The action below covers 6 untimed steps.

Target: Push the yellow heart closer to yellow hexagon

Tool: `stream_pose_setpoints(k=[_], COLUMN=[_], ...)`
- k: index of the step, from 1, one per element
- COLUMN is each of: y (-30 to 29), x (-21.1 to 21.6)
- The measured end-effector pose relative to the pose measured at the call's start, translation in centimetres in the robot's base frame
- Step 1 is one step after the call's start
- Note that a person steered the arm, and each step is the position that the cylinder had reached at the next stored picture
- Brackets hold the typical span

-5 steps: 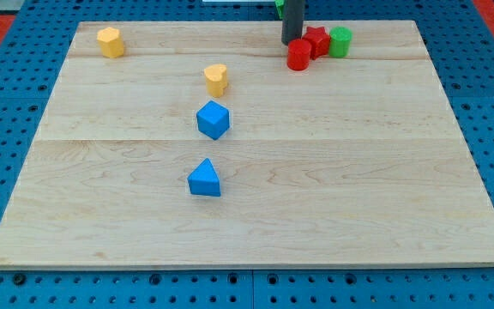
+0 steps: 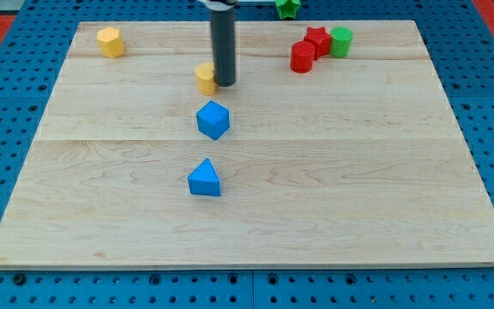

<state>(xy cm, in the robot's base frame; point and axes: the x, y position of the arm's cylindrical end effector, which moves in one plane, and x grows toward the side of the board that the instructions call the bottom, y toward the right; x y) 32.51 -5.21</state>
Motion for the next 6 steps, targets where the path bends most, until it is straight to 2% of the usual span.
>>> stream_pose_setpoints(k=[3,5,6], y=[-14.0,-14.1,-8.4], x=[-3.2,-3.3,-2.2])
